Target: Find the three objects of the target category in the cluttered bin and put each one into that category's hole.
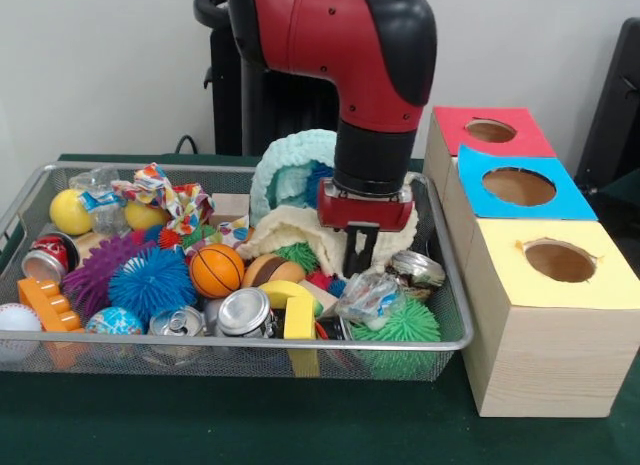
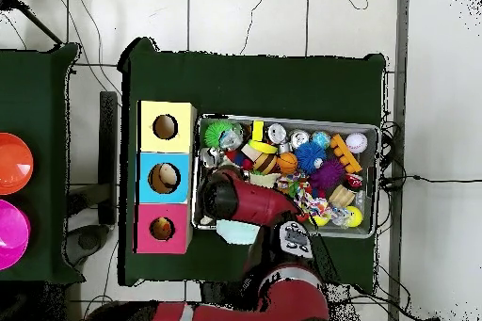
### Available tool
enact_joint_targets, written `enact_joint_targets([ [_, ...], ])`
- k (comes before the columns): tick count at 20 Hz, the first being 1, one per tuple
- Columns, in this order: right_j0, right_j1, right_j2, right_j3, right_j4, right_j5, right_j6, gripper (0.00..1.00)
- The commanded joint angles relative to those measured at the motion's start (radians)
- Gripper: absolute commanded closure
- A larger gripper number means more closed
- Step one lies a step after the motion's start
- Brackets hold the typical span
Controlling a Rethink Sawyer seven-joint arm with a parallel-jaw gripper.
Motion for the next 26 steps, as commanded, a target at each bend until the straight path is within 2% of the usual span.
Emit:
enact_joint_targets([
  [1, -0.067, 0.135, 0.081, -0.015, -0.070, 0.013, 0.090, 1.00],
  [7, -0.134, 0.122, 0.088, -0.031, -0.128, 0.077, 0.025, 1.00],
  [13, -0.238, 0.135, 0.093, -0.081, -0.198, 0.117, -0.030, 1.00],
  [21, -0.377, 0.157, 0.103, -0.202, -0.304, 0.220, -0.108, 1.00],
  [26, -0.433, 0.189, 0.125, -0.278, -0.360, 0.260, -0.123, 1.00],
])
